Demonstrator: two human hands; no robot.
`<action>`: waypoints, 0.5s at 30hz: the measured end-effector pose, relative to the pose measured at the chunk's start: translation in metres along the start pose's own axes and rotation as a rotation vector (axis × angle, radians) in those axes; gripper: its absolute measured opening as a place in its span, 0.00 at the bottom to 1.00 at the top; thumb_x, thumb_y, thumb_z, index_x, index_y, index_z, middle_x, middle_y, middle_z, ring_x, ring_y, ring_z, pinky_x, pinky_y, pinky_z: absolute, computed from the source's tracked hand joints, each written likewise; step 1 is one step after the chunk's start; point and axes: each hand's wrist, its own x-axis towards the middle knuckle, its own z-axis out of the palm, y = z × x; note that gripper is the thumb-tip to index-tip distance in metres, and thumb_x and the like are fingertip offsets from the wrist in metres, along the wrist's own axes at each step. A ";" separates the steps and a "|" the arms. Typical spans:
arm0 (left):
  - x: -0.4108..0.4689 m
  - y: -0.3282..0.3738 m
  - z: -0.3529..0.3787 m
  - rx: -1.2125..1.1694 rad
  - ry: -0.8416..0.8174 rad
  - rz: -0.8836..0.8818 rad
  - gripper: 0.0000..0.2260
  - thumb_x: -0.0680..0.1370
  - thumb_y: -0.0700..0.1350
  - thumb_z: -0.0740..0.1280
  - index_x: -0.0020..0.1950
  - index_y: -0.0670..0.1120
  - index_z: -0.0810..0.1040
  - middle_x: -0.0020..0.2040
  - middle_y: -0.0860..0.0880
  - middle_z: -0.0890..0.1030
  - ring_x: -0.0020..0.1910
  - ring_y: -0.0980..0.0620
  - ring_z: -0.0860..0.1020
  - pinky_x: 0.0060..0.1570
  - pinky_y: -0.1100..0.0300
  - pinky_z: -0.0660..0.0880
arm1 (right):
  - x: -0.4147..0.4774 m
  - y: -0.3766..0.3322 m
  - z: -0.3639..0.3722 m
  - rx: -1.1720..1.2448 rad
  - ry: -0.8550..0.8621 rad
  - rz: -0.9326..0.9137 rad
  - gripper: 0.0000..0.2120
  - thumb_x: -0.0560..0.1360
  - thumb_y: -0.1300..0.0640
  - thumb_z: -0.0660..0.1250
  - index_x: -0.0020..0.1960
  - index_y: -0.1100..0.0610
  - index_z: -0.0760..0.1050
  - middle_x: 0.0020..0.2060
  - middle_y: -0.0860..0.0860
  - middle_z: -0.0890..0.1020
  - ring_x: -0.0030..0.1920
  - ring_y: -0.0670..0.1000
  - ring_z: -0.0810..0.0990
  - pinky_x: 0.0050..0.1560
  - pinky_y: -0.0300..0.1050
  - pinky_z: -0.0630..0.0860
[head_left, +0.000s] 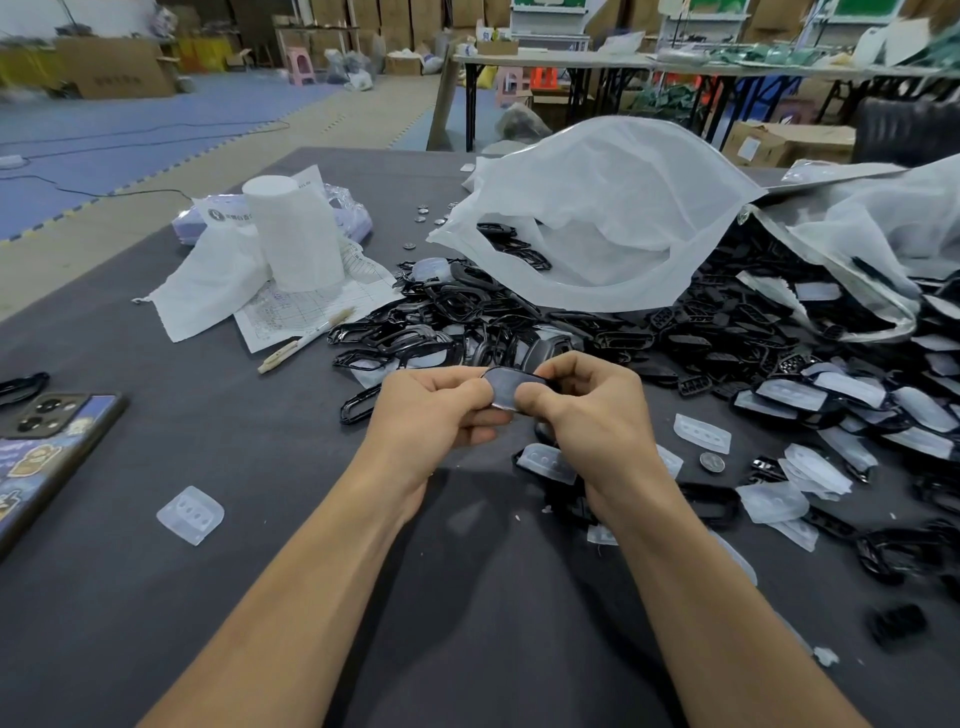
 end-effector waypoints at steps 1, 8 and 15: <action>0.000 0.000 0.001 0.005 0.022 0.008 0.09 0.78 0.32 0.68 0.45 0.43 0.87 0.38 0.45 0.87 0.35 0.54 0.86 0.34 0.64 0.80 | 0.000 0.000 0.000 0.021 -0.016 0.014 0.06 0.62 0.58 0.76 0.34 0.49 0.81 0.30 0.49 0.80 0.33 0.50 0.74 0.39 0.50 0.73; 0.000 -0.002 0.003 0.108 0.105 0.090 0.12 0.75 0.35 0.70 0.40 0.48 0.89 0.36 0.45 0.87 0.35 0.53 0.85 0.36 0.60 0.81 | 0.003 0.004 -0.002 -0.027 -0.034 -0.017 0.15 0.73 0.65 0.73 0.35 0.47 0.83 0.27 0.47 0.81 0.26 0.47 0.75 0.32 0.44 0.74; -0.001 -0.004 0.003 0.302 0.151 0.233 0.10 0.73 0.40 0.77 0.38 0.56 0.88 0.29 0.51 0.84 0.23 0.56 0.74 0.28 0.65 0.72 | 0.000 0.004 -0.001 -0.111 -0.086 -0.082 0.15 0.73 0.67 0.71 0.37 0.49 0.85 0.28 0.50 0.83 0.27 0.49 0.77 0.32 0.43 0.73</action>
